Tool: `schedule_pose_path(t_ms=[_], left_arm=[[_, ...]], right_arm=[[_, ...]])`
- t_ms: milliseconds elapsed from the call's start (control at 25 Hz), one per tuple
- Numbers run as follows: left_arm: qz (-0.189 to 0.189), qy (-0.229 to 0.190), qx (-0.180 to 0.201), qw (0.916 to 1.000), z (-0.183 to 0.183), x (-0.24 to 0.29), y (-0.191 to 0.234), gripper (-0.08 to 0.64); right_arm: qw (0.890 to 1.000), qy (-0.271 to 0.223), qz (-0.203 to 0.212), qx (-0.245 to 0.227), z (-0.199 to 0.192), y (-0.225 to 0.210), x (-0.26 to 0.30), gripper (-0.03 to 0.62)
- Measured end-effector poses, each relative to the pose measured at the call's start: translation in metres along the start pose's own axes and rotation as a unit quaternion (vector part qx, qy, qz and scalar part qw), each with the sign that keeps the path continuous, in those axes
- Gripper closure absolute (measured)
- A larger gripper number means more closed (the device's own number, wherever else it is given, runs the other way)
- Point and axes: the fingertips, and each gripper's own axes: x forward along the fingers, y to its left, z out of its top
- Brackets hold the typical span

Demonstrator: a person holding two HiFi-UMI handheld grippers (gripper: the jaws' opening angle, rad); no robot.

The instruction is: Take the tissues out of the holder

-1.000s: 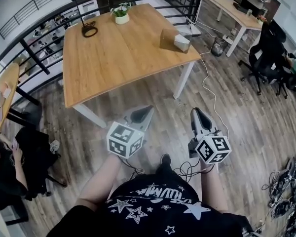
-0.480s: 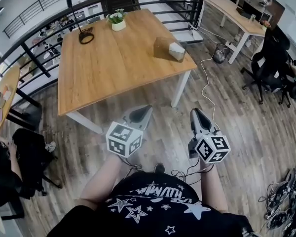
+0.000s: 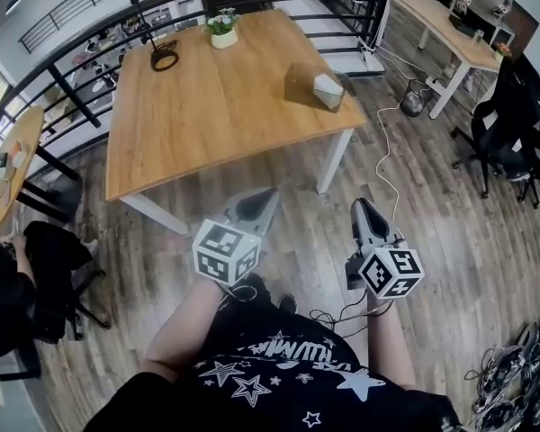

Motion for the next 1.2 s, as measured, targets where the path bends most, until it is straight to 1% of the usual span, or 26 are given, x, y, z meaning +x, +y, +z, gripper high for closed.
schedule_pose_path(t_ms=[200, 280, 400, 520, 720, 880, 1200], left_arm=[[-0.004, 0.001, 0.008, 1.0000, 0.002, 0.012, 0.009, 0.545], [-0.007, 0.002, 0.008, 0.9999, 0.004, 0.022, 0.016, 0.545], [-0.016, 0.000, 0.001, 0.9999, 0.007, 0.040, 0.027, 0.545], [-0.030, -0.002, 0.005, 0.9995, 0.012, 0.060, 0.037, 0.545], [-0.041, -0.007, -0.003, 0.9991, 0.025, 0.094, 0.073, 0.545], [-0.050, -0.003, -0.003, 0.9987, 0.034, 0.124, 0.102, 0.545], [-0.067, -0.001, -0.008, 0.9977, 0.052, 0.188, 0.160, 0.545]], right_arm=[[1.000, -0.002, 0.001, 0.009, 0.004, -0.004, 0.015, 0.551], [1.000, -0.002, 0.000, 0.004, 0.007, -0.005, 0.023, 0.552], [1.000, 0.000, -0.010, -0.002, 0.009, -0.013, 0.034, 0.551], [1.000, 0.001, -0.028, -0.005, 0.015, -0.026, 0.049, 0.551], [0.999, 0.003, -0.044, -0.013, 0.027, -0.039, 0.085, 0.551], [0.998, 0.004, -0.055, -0.011, 0.036, -0.052, 0.122, 0.552], [0.998, 0.015, -0.065, -0.014, 0.050, -0.075, 0.203, 0.551]])
